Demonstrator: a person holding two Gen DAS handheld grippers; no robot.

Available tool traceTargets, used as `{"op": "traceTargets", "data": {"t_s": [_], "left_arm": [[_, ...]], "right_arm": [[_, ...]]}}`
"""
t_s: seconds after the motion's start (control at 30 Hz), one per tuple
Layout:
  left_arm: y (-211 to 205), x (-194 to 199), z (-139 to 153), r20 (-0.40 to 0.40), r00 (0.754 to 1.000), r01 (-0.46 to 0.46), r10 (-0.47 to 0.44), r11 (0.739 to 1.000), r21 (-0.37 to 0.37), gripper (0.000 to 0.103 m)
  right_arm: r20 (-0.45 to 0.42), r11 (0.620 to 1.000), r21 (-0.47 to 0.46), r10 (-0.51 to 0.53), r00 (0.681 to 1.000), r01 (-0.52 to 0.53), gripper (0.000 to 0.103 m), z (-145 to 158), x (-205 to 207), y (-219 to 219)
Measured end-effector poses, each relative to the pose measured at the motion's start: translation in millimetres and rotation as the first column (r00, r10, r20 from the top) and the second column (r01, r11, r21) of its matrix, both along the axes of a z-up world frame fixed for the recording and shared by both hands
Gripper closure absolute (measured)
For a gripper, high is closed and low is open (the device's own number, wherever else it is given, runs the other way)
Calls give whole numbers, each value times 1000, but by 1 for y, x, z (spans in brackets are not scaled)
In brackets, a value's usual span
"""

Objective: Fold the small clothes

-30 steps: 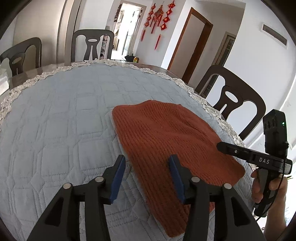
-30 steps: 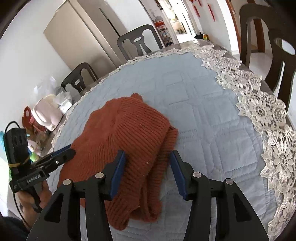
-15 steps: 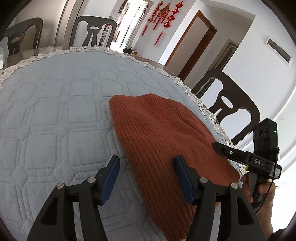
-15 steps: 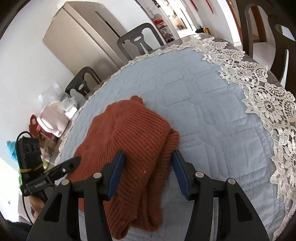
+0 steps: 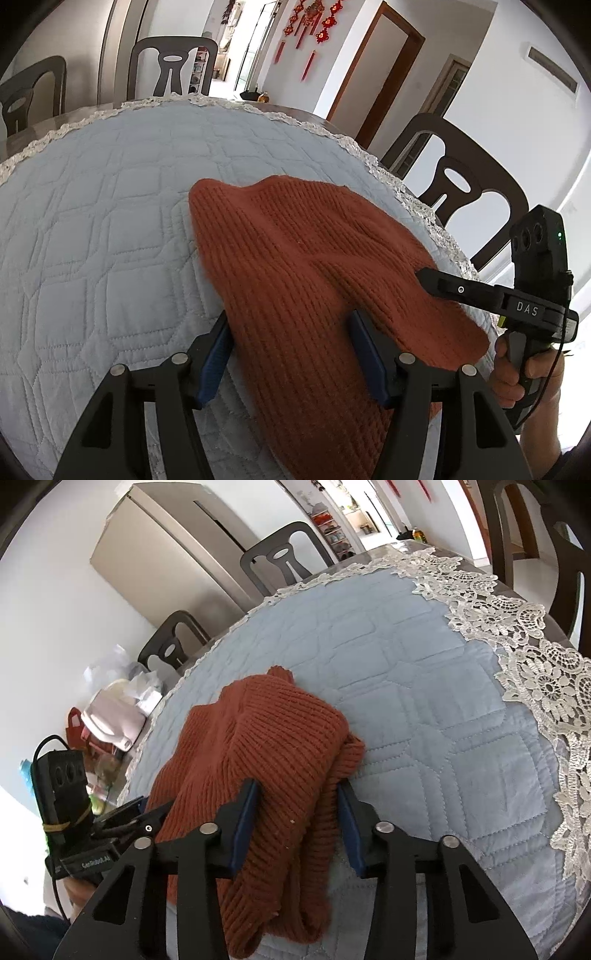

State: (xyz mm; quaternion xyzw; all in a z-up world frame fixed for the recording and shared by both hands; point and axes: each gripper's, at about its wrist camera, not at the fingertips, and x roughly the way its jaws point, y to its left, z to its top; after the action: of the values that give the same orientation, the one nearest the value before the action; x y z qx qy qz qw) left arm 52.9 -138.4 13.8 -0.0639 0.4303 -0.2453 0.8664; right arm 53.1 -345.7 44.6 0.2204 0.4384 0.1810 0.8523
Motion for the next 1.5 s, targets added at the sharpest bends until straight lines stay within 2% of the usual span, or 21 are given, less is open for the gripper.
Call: {"op": "traceTargets", "data": {"t_s": [0.13,0.27,0.47,0.6,0.9,1.23,1.5], "left_arm": [[0,1,0,0,1000,-1,1,1000,4,38],[-1,0,1,6,1000,-6,6,1000,14,37],[-9,-5,8,55,998,4,-8,997,71,51],[-12,-8,17,93,996,4,-14,994,107,63],[-3,-15,32,134,990,16,-31,994,112,66],[61,-6,41,151,988,-55,39,993,101,66],[127,22,47,166,977,-148,131,984,94,67]], "right_arm": [[3,1000,6,4,1000,-4,66,0,0,-1],[11,1000,-2,13,1000,-13,74,3,-1,2],[35,999,-44,20,999,-19,87,15,-3,9],[61,999,-45,25,998,-22,88,25,-8,11],[93,997,-29,69,993,-67,88,38,-7,38],[98,985,20,167,981,-170,88,31,25,105],[87,970,50,232,969,-237,88,19,65,155]]}}
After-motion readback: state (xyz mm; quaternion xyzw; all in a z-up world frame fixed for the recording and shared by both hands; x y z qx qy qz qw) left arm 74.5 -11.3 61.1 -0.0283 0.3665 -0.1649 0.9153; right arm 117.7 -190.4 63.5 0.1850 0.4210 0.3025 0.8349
